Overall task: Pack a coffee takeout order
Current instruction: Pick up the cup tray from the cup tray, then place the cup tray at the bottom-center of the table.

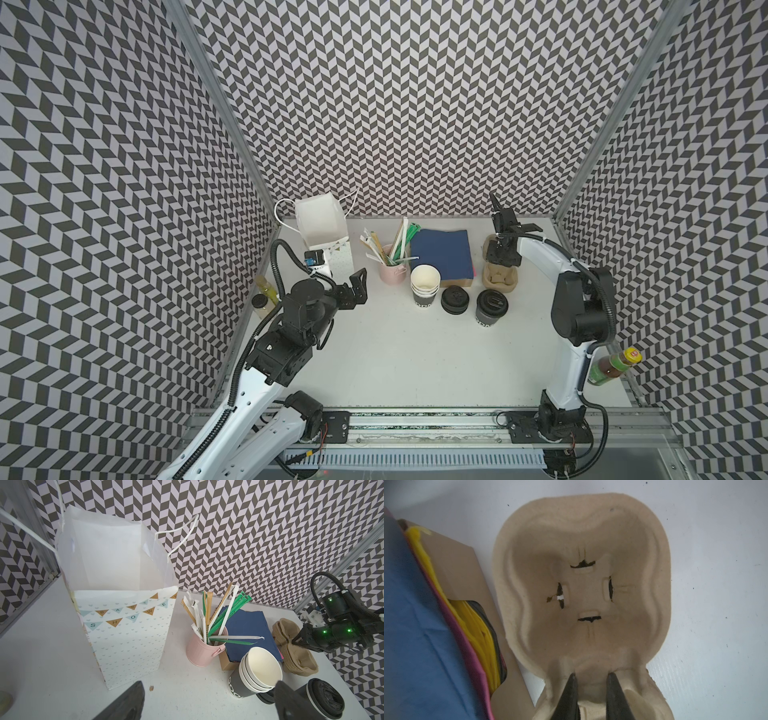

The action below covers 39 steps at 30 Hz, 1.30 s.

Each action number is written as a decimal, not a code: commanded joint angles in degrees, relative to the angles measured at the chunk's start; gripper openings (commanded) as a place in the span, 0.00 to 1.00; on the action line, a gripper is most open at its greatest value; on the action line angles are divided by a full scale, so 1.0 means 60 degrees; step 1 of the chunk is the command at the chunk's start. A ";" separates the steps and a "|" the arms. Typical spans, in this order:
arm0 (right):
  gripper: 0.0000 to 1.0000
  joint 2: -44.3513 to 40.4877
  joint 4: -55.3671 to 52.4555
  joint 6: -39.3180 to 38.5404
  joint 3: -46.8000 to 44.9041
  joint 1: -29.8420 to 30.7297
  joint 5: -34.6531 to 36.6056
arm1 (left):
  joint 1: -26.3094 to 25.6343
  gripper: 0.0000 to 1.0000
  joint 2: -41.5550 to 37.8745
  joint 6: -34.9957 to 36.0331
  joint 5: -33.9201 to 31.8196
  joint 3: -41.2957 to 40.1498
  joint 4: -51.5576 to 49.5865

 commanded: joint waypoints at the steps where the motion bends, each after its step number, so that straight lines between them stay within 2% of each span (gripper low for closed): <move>1: 0.10 -0.0795 0.0097 0.0095 -0.0032 0.0054 0.0103 | 0.0061 0.97 -0.0120 0.0061 -0.0176 -0.0074 -0.0002; 7: 0.04 -0.1791 0.0307 0.0189 -0.0419 0.0054 0.0198 | 0.0060 0.97 -0.0152 0.0063 -0.0160 -0.0059 0.0011; 11: 0.03 -0.2391 0.0370 0.0187 -0.0541 0.0069 0.0010 | 0.0064 0.97 -0.0170 0.0061 -0.0247 -0.0059 -0.0016; 19: 0.00 -0.3966 0.0534 0.0039 -0.0783 0.0646 0.0153 | 0.0071 0.99 -0.0271 0.0047 -0.0364 -0.0050 -0.0002; 30: 0.00 -0.7002 0.1264 -0.0548 -0.1697 0.2255 0.0599 | 0.0073 1.00 -0.0533 -0.0026 -0.0512 -0.0103 0.0056; 37: 0.00 -0.7929 0.0624 -0.0520 -0.1393 0.3711 0.0512 | 0.0157 1.00 -0.0564 -0.0081 -0.0569 -0.0074 0.0042; 39: 0.00 -0.8117 0.0448 -0.0368 -0.1431 0.4388 0.0730 | 0.0200 1.00 -0.0621 -0.0113 -0.0599 -0.0088 0.0049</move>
